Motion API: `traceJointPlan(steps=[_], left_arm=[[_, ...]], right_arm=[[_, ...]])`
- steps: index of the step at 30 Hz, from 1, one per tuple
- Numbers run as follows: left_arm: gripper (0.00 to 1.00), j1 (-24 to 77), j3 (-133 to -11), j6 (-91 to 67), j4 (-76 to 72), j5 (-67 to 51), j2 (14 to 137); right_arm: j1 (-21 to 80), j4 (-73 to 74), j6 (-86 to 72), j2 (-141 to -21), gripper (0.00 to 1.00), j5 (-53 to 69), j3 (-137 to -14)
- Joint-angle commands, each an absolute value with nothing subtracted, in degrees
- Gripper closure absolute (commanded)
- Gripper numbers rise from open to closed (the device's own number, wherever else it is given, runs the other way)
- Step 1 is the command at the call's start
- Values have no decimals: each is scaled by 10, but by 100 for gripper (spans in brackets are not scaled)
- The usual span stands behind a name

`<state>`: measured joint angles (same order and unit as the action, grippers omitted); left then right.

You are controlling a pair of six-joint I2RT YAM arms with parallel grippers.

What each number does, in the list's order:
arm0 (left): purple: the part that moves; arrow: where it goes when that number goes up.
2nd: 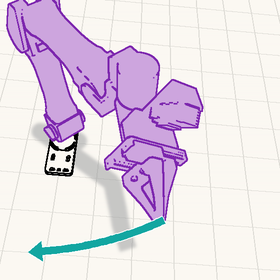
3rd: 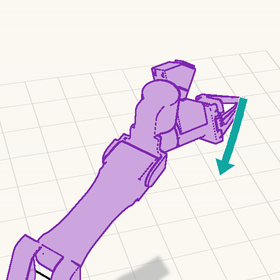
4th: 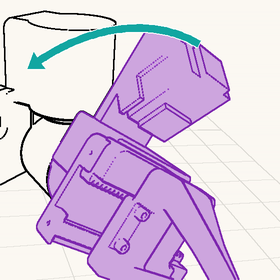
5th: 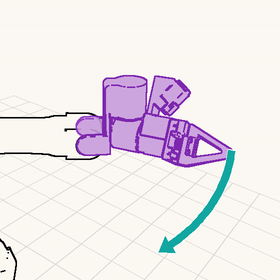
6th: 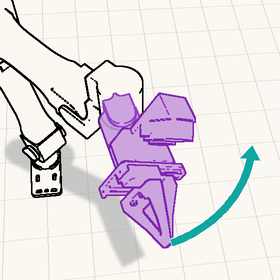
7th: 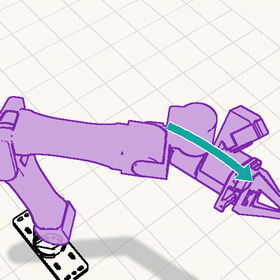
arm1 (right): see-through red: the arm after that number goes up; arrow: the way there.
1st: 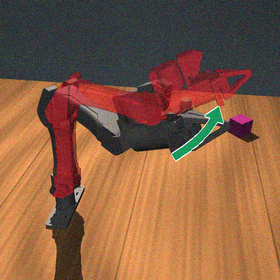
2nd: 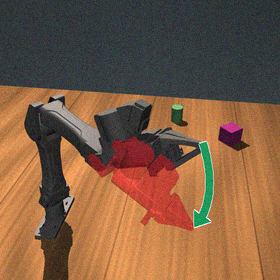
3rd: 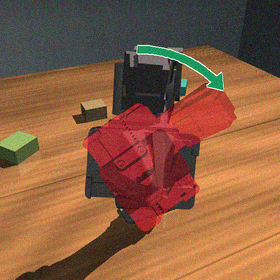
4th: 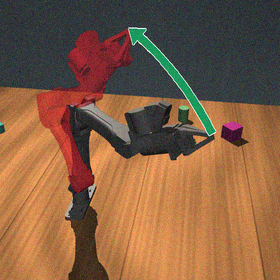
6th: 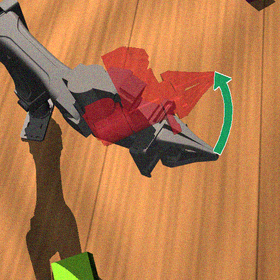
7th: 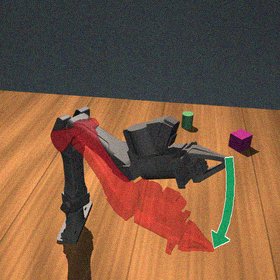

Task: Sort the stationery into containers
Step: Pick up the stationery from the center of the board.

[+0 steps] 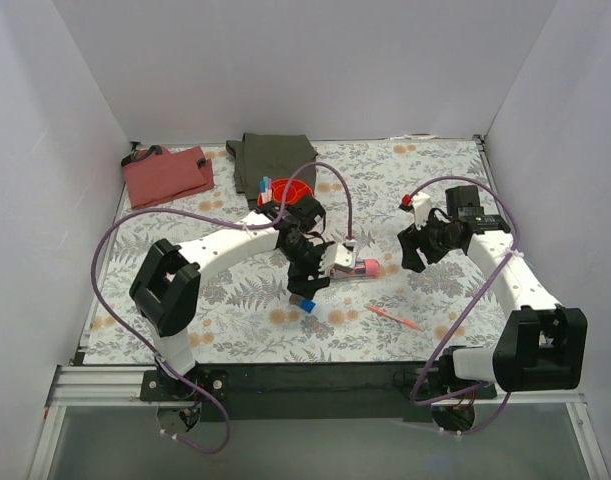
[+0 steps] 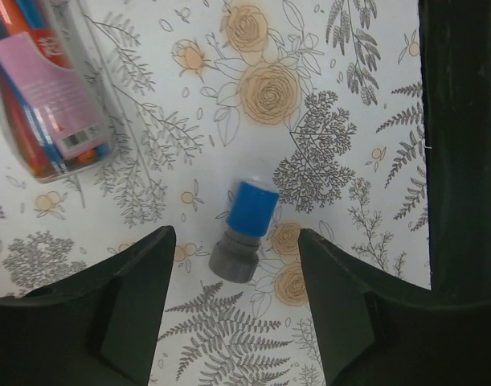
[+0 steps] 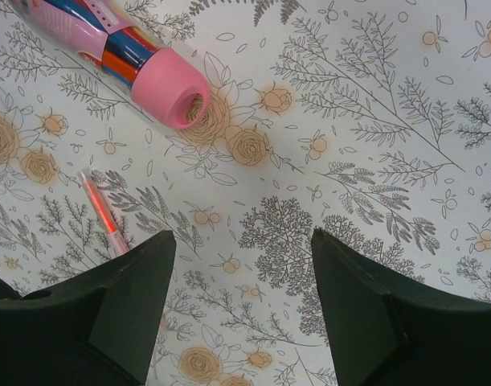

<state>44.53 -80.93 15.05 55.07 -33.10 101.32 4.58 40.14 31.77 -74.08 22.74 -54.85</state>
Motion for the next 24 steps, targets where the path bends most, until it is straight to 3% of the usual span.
traceJointPlan(steps=[1, 24], left_arm=[[36, 479, -788, 128, 553, -287, 1008], [37, 522, -676, 51, 393, -219, 1017]], right_arm=[[47, 368, 308, -730, 22, 229, -559], [46, 368, 304, -777, 26, 237, -599]])
